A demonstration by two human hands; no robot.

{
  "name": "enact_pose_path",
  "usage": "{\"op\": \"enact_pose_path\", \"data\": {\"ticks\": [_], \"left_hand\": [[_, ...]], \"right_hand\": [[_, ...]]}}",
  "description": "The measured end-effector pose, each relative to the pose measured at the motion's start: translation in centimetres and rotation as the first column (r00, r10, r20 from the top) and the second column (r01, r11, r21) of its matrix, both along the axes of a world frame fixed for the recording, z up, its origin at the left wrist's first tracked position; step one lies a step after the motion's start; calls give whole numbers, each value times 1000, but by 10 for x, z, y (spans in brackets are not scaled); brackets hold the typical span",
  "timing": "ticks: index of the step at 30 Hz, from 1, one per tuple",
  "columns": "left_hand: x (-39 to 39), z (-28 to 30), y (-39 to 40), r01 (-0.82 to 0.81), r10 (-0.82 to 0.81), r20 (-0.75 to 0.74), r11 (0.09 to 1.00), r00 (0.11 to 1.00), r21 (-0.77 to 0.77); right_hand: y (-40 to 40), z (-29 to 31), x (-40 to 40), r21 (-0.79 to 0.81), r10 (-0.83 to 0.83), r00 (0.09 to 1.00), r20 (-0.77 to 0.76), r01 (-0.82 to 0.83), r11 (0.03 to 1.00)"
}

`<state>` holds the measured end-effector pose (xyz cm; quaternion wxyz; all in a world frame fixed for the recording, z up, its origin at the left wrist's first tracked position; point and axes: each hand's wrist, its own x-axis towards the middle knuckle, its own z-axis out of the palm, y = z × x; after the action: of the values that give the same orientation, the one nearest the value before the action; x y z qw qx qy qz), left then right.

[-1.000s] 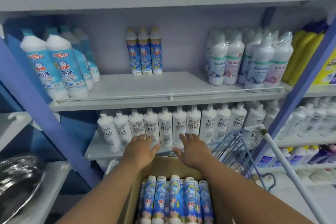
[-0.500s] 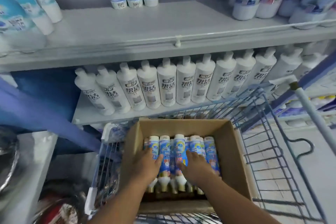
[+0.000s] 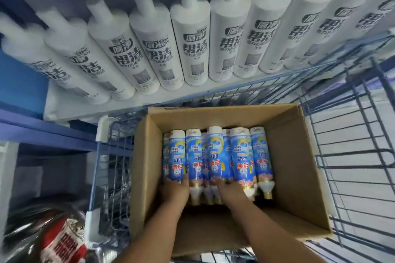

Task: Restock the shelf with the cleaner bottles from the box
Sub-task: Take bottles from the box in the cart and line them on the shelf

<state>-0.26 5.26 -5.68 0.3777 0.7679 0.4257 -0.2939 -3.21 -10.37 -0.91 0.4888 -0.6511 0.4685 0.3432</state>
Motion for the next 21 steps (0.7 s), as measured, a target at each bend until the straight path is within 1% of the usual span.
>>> {"op": "enact_pose_path", "data": {"ticks": [2,4,6,8,11,14,17,19,21], "left_hand": [[2,-2,0,-63,63,19,998,998,-13],[2,-9,-1,-97,97,26,995,995,-3],[-1,-20,-1,-78,77,8,996,997,36],[-4,-27,2,-46,47,-18,998,999,46],[-6,-24,8,24,-23,-31,999,999,36],[-7,3,8,-11,13,18,997,1000,-75],[-11,26,11,-55,64,52,984,997,-168],[-11,42,11,-69,83,53,969,995,-236],[-13,52,10,-87,101,44,962,994,-258]], "right_hand": [[6,-6,2,4,-78,997,1,78,997],[12,-7,3,7,-97,995,-33,97,995],[13,-1,4,14,-83,996,-42,83,996],[12,-6,2,42,-88,996,-20,89,995],[13,-8,0,130,-30,999,15,28,991],[11,-3,-1,185,-81,996,37,73,980],[4,13,0,203,-151,987,46,139,969],[-2,26,0,229,-187,982,20,177,957],[-9,42,-1,276,-212,977,-16,208,938]]}}
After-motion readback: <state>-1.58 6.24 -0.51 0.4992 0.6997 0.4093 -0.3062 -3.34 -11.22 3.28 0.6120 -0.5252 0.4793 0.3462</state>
